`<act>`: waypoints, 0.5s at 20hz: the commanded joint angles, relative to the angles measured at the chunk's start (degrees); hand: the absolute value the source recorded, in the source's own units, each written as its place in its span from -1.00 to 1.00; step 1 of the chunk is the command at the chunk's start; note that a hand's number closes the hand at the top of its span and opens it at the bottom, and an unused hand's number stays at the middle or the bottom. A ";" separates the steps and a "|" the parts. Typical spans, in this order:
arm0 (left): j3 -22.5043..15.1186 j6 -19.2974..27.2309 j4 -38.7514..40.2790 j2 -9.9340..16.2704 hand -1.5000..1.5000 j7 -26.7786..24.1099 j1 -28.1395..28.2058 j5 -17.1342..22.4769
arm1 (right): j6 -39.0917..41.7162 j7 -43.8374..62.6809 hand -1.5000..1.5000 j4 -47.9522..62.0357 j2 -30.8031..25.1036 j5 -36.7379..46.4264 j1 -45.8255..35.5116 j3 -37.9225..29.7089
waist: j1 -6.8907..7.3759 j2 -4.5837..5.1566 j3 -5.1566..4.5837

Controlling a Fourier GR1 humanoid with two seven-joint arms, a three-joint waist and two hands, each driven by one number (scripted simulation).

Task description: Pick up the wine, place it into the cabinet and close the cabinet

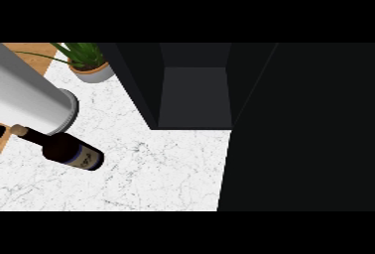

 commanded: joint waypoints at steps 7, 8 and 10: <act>6.56 -3.09 9.10 0.80 -1.00 -2.66 -4.16 -5.17 | 0.11 7.37 -1.00 -4.96 -1.83 -4.42 -5.10 -5.01 | -0.28 0.13 -0.02; 5.29 -4.97 9.86 -2.18 -1.00 -5.34 -2.20 -8.53 | 0.54 2.56 -1.00 -1.64 0.18 -1.91 -3.13 -2.09 | -0.19 0.13 -0.01; 8.71 -6.86 12.93 -0.53 -1.00 -5.69 -2.39 -6.73 | -1.03 4.31 -1.00 -3.34 1.28 1.19 -2.93 0.17 | -0.12 0.07 -0.02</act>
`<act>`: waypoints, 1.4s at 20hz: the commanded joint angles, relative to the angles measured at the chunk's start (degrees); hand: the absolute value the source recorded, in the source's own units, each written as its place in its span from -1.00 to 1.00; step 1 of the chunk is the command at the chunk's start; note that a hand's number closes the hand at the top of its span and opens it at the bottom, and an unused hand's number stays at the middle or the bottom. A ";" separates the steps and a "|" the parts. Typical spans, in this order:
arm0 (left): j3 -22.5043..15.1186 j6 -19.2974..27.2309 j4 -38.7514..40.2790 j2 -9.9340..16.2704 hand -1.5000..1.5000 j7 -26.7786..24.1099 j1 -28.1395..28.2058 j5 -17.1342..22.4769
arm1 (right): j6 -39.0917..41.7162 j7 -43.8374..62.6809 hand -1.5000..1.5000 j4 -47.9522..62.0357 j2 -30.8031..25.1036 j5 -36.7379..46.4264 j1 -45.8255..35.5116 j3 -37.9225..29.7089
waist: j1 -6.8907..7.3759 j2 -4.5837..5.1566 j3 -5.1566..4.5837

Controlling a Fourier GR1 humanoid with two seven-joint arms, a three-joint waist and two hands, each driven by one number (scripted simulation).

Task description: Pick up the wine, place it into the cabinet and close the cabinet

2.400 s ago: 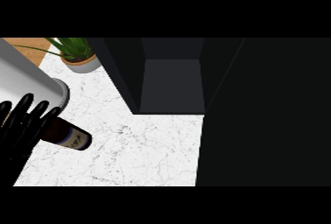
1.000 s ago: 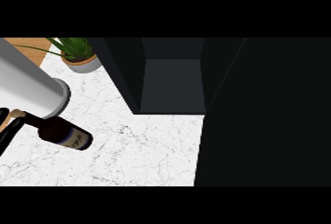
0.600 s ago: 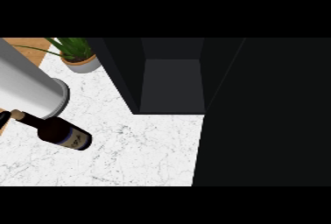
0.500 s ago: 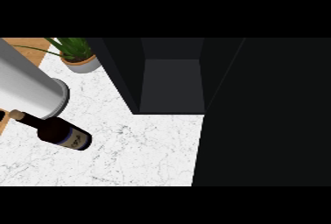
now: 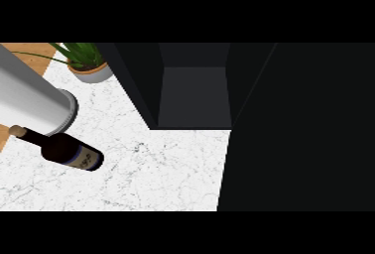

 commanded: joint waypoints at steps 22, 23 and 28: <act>0.90 -17.37 42.23 0.19 -1.00 -19.22 -9.01 -21.19 | 0.73 4.61 -1.00 -4.55 1.25 -1.58 -1.31 -0.82 | -0.20 0.04 -0.01; 1.83 -19.31 44.02 0.01 -1.00 -22.89 -7.35 -22.53 | -1.71 3.52 -1.00 -4.23 4.28 5.62 -0.08 6.15 | -0.16 0.01 -0.04; 1.64 -23.56 60.98 2.69 -1.00 -34.50 -11.47 -30.50 | 0.79 5.88 -1.00 -6.00 1.47 -2.40 -1.32 -0.63 | -0.67 0.15 -0.07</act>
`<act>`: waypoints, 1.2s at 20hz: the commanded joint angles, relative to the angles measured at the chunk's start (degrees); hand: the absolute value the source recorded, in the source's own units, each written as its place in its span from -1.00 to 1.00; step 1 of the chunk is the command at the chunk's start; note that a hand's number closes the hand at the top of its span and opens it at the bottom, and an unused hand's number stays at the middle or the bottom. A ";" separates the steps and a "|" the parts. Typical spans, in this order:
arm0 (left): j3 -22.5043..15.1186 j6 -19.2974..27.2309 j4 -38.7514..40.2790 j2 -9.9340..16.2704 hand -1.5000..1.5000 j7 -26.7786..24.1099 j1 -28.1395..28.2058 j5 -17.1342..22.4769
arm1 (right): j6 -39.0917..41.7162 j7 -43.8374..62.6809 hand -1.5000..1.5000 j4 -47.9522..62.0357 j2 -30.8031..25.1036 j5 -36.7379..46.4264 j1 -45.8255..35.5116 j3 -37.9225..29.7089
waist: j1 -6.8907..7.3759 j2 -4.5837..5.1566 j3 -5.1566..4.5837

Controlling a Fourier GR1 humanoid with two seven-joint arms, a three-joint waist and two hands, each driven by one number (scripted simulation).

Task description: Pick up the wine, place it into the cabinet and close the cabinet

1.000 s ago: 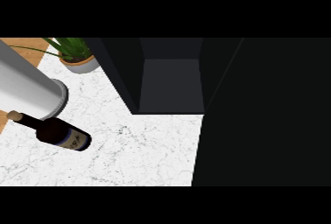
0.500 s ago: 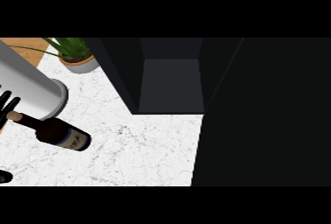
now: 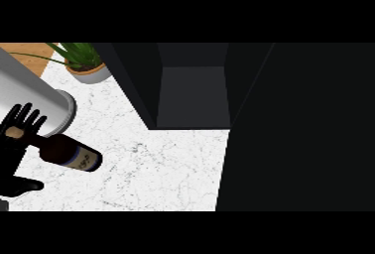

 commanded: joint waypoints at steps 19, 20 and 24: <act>-5.30 -3.90 45.83 2.69 -1.00 -34.59 -12.42 -18.64 | 2.12 -3.98 -1.00 -2.95 2.35 -0.19 6.39 2.42 | -0.61 0.15 -0.08; -6.28 -3.77 47.15 2.16 -1.00 -36.40 -12.56 -19.86 | 2.99 -3.84 -1.00 -0.30 0.70 -2.86 1.91 -1.78 | -0.56 0.28 -0.11; -4.72 -7.91 49.63 2.79 -1.00 -34.08 -13.79 -16.43 | 0.54 1.01 -1.00 -4.17 2.10 0.38 0.73 2.26 | -0.91 0.26 -0.23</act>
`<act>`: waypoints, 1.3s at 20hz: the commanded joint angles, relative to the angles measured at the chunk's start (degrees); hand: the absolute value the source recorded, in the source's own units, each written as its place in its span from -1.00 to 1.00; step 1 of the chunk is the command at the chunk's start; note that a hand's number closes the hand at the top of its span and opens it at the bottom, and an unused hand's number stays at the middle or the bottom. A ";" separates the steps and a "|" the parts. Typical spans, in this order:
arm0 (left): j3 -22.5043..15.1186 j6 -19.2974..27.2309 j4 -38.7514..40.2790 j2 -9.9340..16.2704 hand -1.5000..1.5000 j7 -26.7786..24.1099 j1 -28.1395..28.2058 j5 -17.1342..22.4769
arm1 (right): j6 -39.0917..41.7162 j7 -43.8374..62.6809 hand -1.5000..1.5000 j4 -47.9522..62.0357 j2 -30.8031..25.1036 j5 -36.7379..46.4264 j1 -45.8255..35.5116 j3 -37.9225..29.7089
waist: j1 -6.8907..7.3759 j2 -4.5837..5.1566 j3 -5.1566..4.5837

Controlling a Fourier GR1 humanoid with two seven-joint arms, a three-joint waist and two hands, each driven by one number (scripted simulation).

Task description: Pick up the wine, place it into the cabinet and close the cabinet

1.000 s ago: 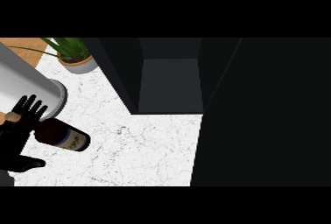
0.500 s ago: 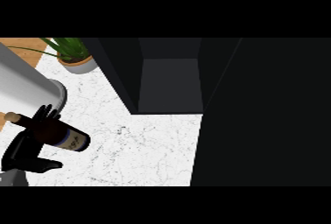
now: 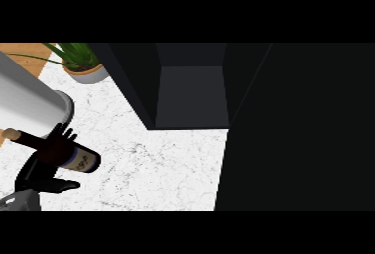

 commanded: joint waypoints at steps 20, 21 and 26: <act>-2.71 -3.26 5.97 -5.73 -1.00 -12.73 -3.71 0.39 | 0.26 4.36 -1.00 -4.11 -0.77 -3.83 -0.46 -1.78 | -0.07 -0.02 0.02; -1.97 -3.17 6.68 -4.19 -1.00 -10.36 -6.30 1.14 | 1.38 5.06 -1.00 -5.02 -1.82 -5.38 -0.82 -2.59 | -0.18 -0.01 0.03; -2.07 -5.42 7.62 -5.49 1.00 -10.13 -5.09 2.44 | -0.07 4.73 -1.00 -3.87 0.40 -0.71 -0.51 1.00 | 0.18 -0.11 0.03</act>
